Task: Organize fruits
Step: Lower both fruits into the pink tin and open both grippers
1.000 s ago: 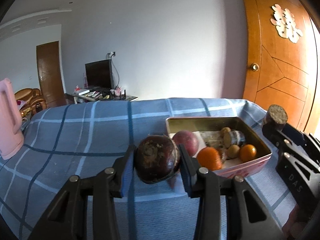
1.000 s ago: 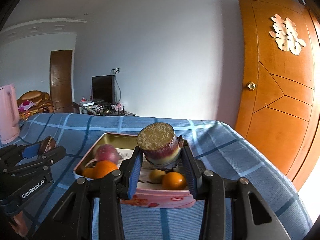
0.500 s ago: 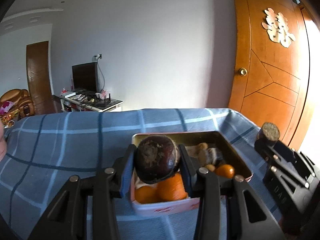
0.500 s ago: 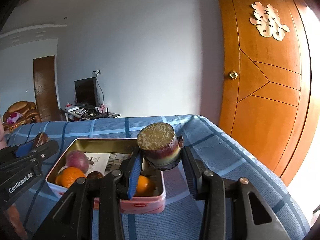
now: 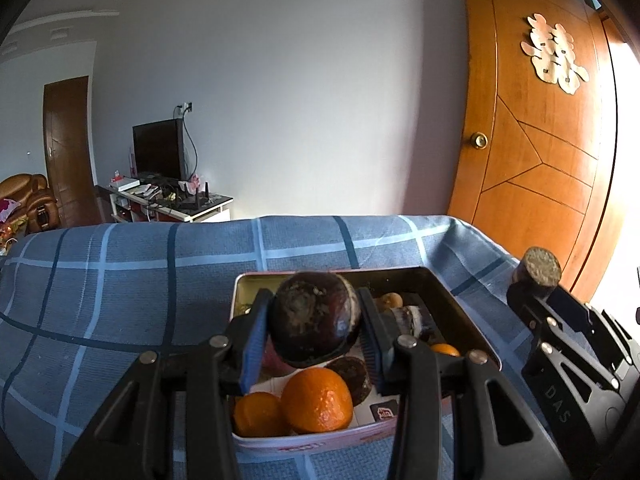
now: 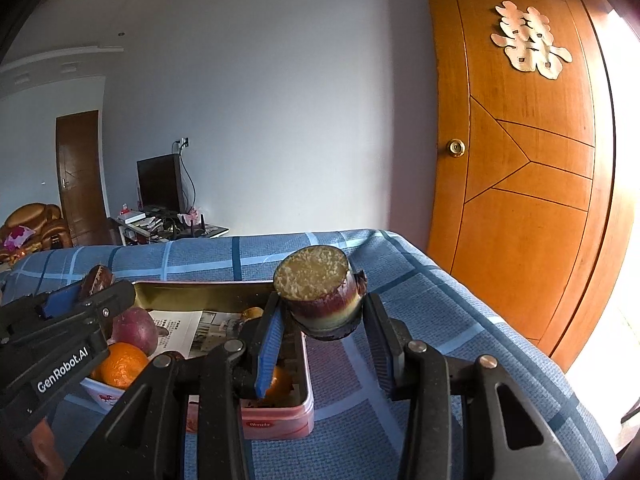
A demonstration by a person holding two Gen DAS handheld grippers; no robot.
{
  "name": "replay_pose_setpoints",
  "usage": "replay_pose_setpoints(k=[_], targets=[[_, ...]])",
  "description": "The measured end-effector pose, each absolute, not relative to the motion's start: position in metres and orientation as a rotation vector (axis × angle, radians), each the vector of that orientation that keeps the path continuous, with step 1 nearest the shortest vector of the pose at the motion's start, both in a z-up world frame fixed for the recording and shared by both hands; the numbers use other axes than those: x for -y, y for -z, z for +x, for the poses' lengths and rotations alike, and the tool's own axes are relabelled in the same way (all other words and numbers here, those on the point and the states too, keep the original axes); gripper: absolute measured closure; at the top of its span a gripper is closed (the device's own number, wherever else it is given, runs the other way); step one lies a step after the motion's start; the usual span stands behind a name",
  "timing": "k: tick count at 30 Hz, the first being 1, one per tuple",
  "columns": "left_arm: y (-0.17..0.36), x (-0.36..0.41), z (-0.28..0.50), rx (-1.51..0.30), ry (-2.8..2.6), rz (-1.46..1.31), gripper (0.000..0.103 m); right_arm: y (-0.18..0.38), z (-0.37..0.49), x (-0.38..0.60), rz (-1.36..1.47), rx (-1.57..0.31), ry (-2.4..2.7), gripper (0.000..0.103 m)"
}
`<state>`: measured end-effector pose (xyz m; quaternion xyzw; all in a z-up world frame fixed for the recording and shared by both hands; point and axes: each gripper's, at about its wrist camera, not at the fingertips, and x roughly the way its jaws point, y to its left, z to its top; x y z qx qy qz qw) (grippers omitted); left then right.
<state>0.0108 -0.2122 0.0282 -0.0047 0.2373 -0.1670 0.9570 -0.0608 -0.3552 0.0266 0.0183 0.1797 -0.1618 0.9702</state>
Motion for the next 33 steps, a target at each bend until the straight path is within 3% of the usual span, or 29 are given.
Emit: replay_pose_setpoints(k=[33], targets=[[-0.024, 0.197, 0.043, -0.523, 0.317, -0.048, 0.060, -0.030, -0.016, 0.335, 0.045, -0.374, 0.285, 0.061]])
